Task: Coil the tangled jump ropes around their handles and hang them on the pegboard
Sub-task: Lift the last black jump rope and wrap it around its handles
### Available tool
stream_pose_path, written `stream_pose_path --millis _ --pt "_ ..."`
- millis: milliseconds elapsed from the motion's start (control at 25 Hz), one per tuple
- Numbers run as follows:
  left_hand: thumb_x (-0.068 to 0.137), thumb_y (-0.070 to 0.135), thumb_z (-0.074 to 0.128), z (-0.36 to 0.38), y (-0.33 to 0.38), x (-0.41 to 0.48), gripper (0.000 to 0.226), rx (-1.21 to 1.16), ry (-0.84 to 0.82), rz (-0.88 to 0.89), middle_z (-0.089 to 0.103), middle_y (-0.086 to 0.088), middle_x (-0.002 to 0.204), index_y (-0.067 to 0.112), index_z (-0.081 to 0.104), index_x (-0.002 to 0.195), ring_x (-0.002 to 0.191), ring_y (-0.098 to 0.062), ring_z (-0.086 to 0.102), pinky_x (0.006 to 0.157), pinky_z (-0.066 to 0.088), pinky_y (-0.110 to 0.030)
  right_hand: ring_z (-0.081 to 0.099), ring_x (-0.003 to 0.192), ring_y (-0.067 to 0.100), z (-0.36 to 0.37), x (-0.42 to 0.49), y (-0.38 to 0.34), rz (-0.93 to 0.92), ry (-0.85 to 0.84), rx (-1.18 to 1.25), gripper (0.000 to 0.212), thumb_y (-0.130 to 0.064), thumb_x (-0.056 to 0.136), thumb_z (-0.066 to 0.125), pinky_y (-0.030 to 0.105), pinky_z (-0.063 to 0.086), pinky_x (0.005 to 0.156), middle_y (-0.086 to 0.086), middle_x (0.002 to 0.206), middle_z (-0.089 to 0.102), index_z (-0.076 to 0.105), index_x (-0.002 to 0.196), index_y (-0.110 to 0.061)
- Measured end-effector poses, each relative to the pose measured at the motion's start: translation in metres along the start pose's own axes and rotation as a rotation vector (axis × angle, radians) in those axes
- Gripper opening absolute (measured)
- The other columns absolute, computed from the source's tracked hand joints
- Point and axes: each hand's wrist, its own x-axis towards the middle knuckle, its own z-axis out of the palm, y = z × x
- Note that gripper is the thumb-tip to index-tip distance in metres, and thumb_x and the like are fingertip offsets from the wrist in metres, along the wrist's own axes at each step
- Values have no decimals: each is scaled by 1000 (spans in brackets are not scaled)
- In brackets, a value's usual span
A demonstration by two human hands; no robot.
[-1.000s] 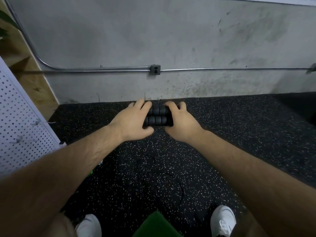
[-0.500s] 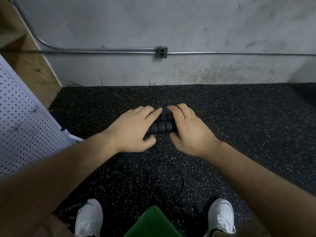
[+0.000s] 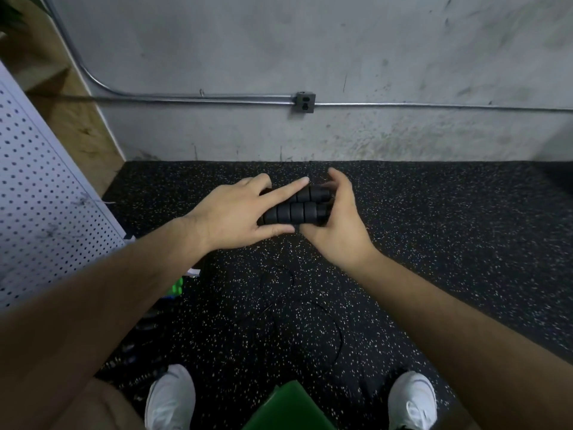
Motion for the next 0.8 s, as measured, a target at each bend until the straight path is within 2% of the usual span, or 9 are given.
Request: stream_pose_path --millis 120,160,280,360,520,600,640,720,800 --pt "89 78 25 -5 -6 2 72 -20 -8 -46 42 0 107 64 -16 147 88 -14 49 65 41 -28 63 112 19 30 13 4 167 -204 90 52 -19 86 75 28 55 84 0 120 64 50 131 -20" --pt "90 78 25 -6 -6 2 70 -24 -4 -67 40 1 105 65 -14 146 83 -13 47 64 38 -27 61 116 20 44 16 4 217 -304 105 49 -22 85 76 27 53 83 -1 120 64 54 129 -20" --pt "92 76 28 -6 -7 2 69 -58 15 -99 40 1 99 64 -9 148 75 -12 45 67 36 -28 54 127 10 90 18 -15 183 -471 209 66 -34 79 82 30 47 103 -6 133 61 54 137 -20" --pt "93 74 32 -4 -8 1 69 -95 19 -104 42 1 99 64 -7 148 75 -11 47 70 36 -27 55 123 2 117 17 -33 61 -479 243 59 -22 84 80 24 43 109 -8 131 60 55 137 -15" --pt "92 76 33 -1 -16 -4 68 -160 44 -129 43 3 99 66 -7 147 75 -6 46 66 38 -25 45 134 11 140 22 -55 62 -564 -43 38 -12 104 49 17 27 107 12 144 53 51 140 -2" --pt "90 77 31 -1 -23 -7 67 -169 47 -143 43 3 99 68 -8 145 77 -6 46 66 37 -26 65 92 2 146 22 -57 77 -525 71 26 -7 103 44 19 48 88 9 97 69 65 113 3" --pt "90 78 30 -2 -28 -9 67 -166 44 -147 44 3 99 69 -9 144 78 -8 48 67 37 -26 62 70 5 146 22 -56 99 -502 166 26 -9 102 45 29 54 80 2 73 64 66 98 5" --pt "89 78 28 -5 -37 -13 67 -142 38 -145 44 2 100 68 -9 143 80 -10 49 68 36 -26 51 56 7 140 23 -42 133 -534 214 27 -24 103 52 36 56 66 -11 56 55 66 87 -7" --pt "88 78 27 -8 -46 -17 67 -116 30 -142 44 3 100 68 -8 144 80 -10 49 68 37 -27 48 53 7 117 27 -22 120 -594 84 29 -39 101 55 32 48 58 -13 55 51 67 85 -19"
